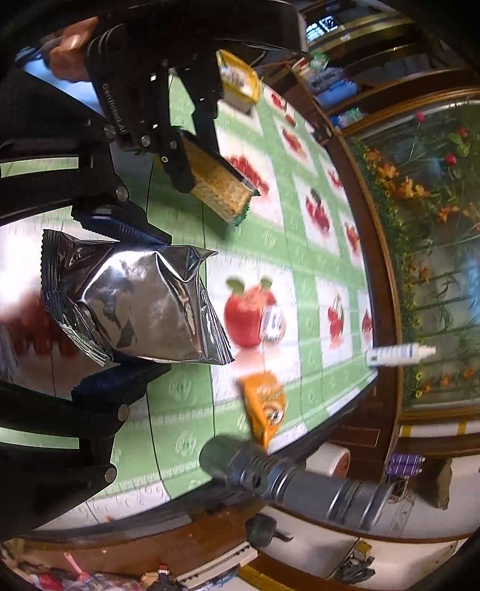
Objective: Organize snacks
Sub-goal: 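Close left tool on the cracker pack while right tool closes on silver foil bag, then carry cracker pack and silver foil bag toward the tray with both tools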
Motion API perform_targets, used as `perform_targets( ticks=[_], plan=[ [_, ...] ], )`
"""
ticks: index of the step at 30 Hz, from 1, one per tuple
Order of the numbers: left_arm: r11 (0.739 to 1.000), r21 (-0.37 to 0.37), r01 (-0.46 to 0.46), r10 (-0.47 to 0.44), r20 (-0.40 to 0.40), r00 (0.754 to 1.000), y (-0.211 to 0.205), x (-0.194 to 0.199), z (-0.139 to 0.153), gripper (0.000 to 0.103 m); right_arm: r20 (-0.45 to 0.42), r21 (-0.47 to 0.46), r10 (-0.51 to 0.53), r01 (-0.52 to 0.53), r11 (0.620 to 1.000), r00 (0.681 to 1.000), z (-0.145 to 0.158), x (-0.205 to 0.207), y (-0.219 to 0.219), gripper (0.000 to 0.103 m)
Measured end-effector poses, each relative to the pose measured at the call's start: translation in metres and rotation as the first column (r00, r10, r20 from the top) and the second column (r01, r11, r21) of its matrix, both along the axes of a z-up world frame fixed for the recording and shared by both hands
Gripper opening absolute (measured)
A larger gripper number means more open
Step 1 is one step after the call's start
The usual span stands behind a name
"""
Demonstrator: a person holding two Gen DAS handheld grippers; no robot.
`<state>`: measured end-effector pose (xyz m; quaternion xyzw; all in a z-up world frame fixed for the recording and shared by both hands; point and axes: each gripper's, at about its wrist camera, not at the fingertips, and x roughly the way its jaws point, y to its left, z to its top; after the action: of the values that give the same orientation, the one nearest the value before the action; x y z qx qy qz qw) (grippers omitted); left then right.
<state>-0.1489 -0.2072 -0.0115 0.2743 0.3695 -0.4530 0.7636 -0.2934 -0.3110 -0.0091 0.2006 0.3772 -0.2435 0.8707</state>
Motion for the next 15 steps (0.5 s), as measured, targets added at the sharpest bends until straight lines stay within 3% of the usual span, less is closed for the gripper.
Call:
perform_targets(
  ticks=[3,9,15],
  plan=[
    [0.994,-0.022,-0.111,0.112,0.047,0.993,0.033,0.007,0.011,0.044,0.038,0.013,0.043,-0.044,0.999,0.998,0.009,0.011,0.019,0.061],
    [0.966,-0.105,-0.237,0.249,0.128,0.960,0.090,0.018,0.035,0.044,0.094,0.049,0.127,-0.132,0.990,0.987,0.017,0.042,0.054,0.061],
    [0.934,-0.150,-0.323,0.343,0.133,0.930,0.127,0.035,0.046,0.044,0.087,0.019,0.203,-0.205,0.979,0.975,0.025,0.074,0.092,0.061]
  ],
)
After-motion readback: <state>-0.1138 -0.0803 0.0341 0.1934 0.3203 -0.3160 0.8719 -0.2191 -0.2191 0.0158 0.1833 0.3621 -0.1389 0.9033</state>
